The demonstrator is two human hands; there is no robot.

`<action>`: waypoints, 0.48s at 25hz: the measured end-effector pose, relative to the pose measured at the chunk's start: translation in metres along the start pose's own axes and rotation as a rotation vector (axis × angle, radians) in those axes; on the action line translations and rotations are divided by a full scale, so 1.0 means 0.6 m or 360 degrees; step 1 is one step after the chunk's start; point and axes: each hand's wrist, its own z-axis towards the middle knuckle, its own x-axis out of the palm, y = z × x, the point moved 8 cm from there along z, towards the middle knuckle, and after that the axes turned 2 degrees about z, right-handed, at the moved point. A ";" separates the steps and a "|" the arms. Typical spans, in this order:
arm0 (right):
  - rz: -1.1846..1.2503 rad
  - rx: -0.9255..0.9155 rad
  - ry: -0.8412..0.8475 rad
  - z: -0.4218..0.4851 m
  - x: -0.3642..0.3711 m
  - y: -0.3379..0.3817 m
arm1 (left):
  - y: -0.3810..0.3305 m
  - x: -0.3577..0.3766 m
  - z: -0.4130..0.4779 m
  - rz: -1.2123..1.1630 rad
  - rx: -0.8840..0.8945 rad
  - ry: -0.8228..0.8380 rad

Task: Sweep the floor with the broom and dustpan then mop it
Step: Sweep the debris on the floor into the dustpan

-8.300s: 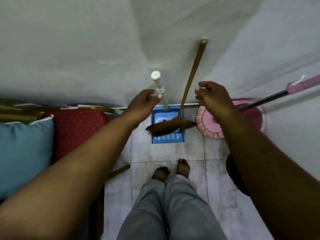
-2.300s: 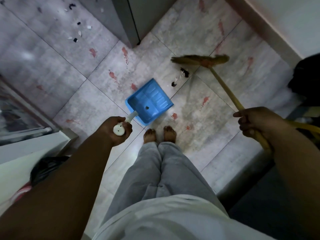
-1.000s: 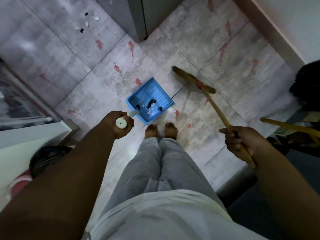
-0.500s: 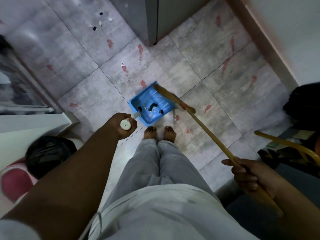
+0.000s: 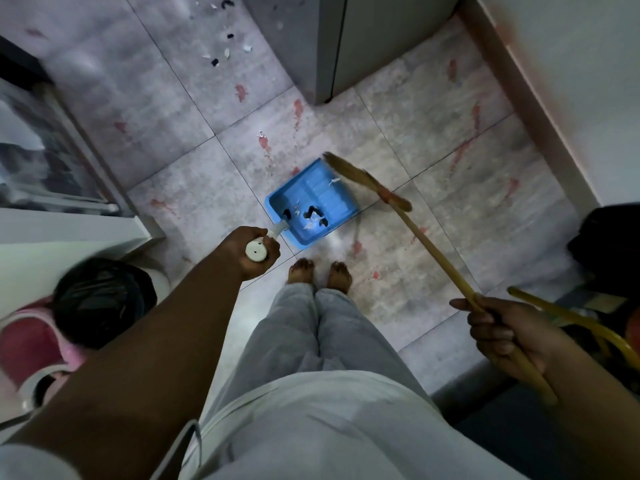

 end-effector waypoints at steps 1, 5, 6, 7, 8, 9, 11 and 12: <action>0.0007 -0.0014 -0.0007 0.011 0.000 0.012 | 0.001 0.004 0.003 0.0018 0.0005 -0.0001; -0.0004 -0.0098 -0.0102 0.078 0.000 0.072 | 0.006 0.023 0.023 0.0081 0.0019 -0.0035; -0.0003 -0.0115 -0.0140 0.100 0.001 0.083 | 0.009 0.028 0.031 0.0081 0.0019 -0.0054; 0.0003 -0.0128 -0.0173 0.122 0.004 0.091 | 0.011 0.032 0.040 0.0081 0.0019 -0.0075; -0.0001 -0.0134 -0.0198 0.143 0.007 0.094 | 0.015 0.036 0.048 0.0082 0.0021 -0.0093; -0.0021 -0.0119 -0.0219 0.158 0.011 0.092 | 0.019 0.039 0.054 0.0081 0.0023 -0.0108; -0.0055 -0.0036 -0.0214 0.166 0.013 0.075 | 0.024 0.043 0.064 0.0075 0.0027 -0.0136; -0.0047 0.0024 -0.0178 0.156 0.010 0.060 | 0.025 0.044 0.067 0.0066 0.0027 -0.0149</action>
